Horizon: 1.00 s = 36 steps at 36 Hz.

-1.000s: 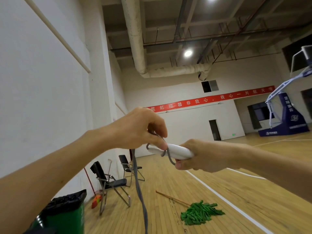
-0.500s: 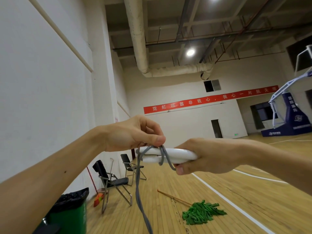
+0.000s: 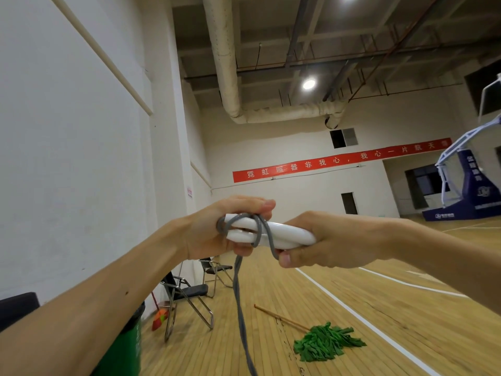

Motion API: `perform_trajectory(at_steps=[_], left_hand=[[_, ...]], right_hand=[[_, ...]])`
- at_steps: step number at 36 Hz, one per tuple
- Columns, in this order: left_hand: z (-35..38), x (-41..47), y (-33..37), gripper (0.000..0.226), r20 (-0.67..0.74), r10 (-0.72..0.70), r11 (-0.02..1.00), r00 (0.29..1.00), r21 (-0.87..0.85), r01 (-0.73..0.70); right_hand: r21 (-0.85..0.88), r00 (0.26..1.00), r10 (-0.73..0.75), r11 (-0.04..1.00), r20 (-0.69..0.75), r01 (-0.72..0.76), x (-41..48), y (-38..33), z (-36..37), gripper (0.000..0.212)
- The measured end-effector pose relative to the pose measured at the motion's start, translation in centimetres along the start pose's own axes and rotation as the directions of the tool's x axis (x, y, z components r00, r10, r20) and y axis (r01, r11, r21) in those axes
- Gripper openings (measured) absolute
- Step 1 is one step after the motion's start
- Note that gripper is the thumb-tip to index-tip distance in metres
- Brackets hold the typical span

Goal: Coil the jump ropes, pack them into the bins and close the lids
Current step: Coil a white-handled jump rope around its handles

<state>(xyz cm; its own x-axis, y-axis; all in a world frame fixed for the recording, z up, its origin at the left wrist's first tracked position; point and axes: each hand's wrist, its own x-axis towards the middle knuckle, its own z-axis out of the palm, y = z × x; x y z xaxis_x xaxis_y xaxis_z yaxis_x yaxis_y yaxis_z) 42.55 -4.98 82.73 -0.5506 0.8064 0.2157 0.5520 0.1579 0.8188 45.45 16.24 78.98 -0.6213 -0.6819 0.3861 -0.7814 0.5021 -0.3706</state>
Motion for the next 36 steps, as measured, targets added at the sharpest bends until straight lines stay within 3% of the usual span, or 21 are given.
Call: perform_trajectory(at_steps=[7, 11, 15, 19, 25, 30, 33, 36], left_hand=[[0.2, 0.7, -0.9, 0.039, -0.145, 0.033, 0.974, 0.989, -0.218, -0.064], [1.0, 1.3, -2.2, 0.044, -0.18, 0.005, 0.977, 0.984, -0.211, -0.043], [1.3, 1.7, -3.1, 0.053, -0.235, -0.038, 0.971, 0.971, -0.238, -0.019], [1.3, 1.8, -3.2, 0.05, -0.317, 0.003, 0.988, 0.948, -0.146, -0.052], [1.7, 2.0, -3.5, 0.019, -0.383, 0.068, 0.957, 0.921, 0.285, 0.048], [2.3, 2.3, -3.7, 0.027, -0.413, 0.211, 0.757, 0.886, 0.642, 0.119], [2.5, 2.1, -3.3, 0.028, -0.353, 0.349, 0.503, 0.868, 0.852, 0.144], [2.4, 1.8, -2.2, 0.022, -0.233, 0.399, 0.209, 0.887, 0.965, 0.16]], right_hand=[[0.112, 1.0, 0.026, 0.993, -0.018, -0.023, 0.0, 0.3, -0.6, 0.014], [0.24, 0.993, 0.046, 0.971, -0.104, -0.02, -0.1, 0.1, -1.5, 0.014], [0.292, 0.974, 0.097, 0.956, -0.206, -0.034, -0.1, 0.3, -2.6, 0.029], [0.391, 0.95, 0.192, 0.917, -0.248, -0.083, 0.1, 1.5, -2.9, 0.02], [0.615, 0.908, 0.342, 0.778, -0.242, -0.13, 0.8, 3.2, -2.2, 0.018], [0.719, 0.872, 0.431, 0.68, -0.234, -0.144, 1.1, 4.5, -1.3, 0.02], [0.745, 0.869, 0.444, 0.651, -0.216, -0.147, 1.1, 5.0, -0.8, 0.022], [0.732, 0.865, 0.457, 0.659, -0.206, -0.173, 1.1, 5.3, -0.4, 0.023]])
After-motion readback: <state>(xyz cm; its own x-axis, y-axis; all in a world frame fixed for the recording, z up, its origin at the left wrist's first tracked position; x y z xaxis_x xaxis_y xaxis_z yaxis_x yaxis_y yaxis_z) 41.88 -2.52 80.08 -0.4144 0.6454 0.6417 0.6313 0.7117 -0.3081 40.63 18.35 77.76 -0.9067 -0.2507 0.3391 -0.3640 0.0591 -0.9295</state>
